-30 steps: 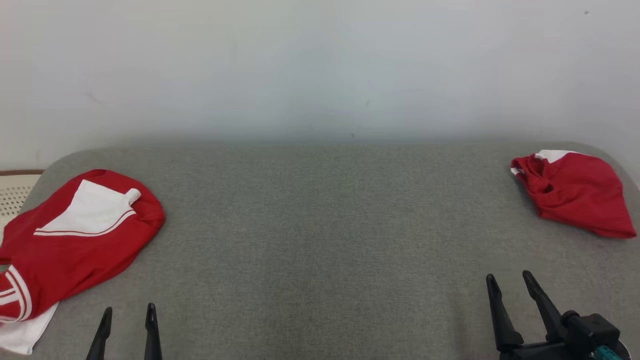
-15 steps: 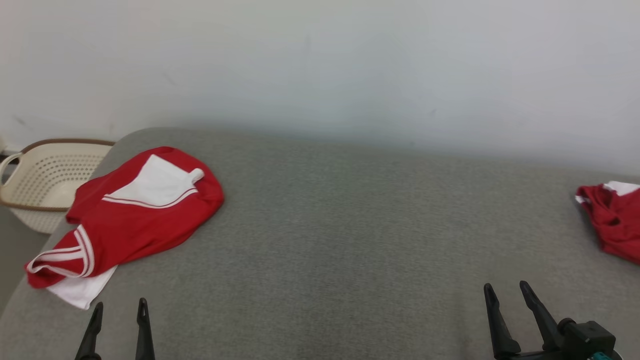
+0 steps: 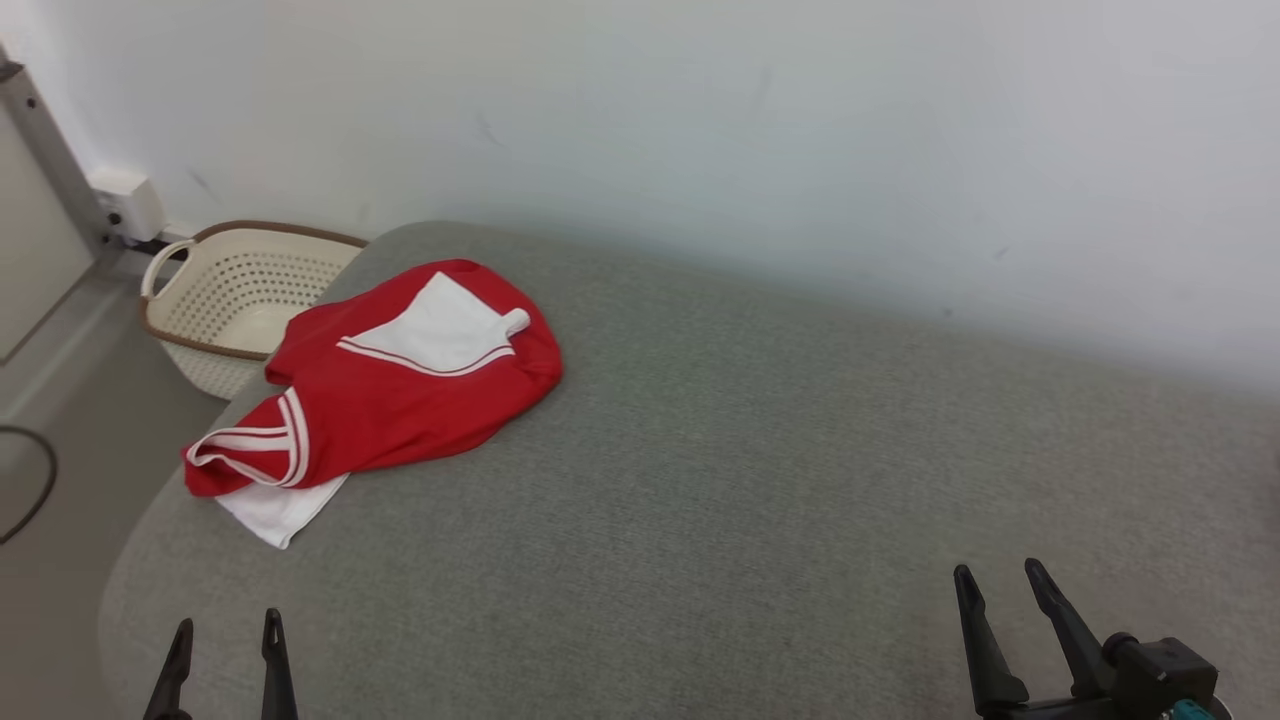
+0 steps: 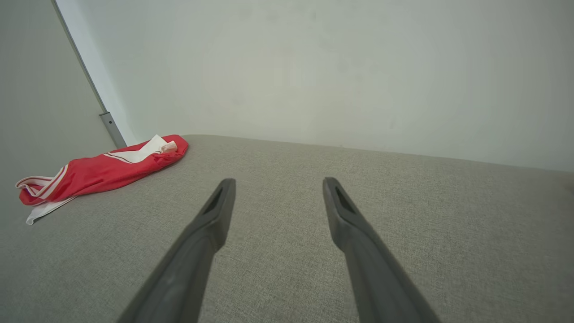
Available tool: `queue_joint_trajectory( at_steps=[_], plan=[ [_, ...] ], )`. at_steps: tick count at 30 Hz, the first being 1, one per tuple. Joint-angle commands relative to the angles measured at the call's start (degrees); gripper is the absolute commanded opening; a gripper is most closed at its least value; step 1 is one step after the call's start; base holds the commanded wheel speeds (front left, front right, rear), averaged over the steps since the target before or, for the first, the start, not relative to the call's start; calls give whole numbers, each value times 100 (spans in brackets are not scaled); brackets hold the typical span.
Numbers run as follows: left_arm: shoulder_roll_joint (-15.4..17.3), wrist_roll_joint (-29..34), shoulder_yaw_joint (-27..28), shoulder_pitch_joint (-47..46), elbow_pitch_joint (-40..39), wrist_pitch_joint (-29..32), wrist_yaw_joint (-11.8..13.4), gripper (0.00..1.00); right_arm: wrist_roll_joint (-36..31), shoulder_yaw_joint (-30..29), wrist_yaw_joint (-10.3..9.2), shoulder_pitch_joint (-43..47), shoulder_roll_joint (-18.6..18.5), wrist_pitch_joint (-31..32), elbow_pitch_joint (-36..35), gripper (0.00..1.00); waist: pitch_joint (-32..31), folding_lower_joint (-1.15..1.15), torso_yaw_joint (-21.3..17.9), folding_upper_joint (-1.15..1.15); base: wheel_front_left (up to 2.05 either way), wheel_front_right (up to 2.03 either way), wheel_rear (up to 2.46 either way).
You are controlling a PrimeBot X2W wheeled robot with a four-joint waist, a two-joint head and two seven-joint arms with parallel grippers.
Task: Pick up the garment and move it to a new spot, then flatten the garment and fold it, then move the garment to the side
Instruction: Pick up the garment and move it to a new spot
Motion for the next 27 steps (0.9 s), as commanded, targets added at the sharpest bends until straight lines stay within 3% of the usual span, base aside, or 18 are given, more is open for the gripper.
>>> queue_joint_trajectory(
  at_steps=[1,19,27],
  plan=[
    [28,12,-6,32,-13,49,37,100,8,1,-4,-25,13,-25,15,100,21,0,214,0,0,0,0],
    [160,-5,40,115,-170,863,242,100,-3,26,-4,-74,84,48,99,100,-63,0,593,0,0,0,0],
    [169,-94,17,6,-241,664,213,100,34,90,-4,-123,75,45,120,100,-59,0,627,0,0,0,0]
  ],
)
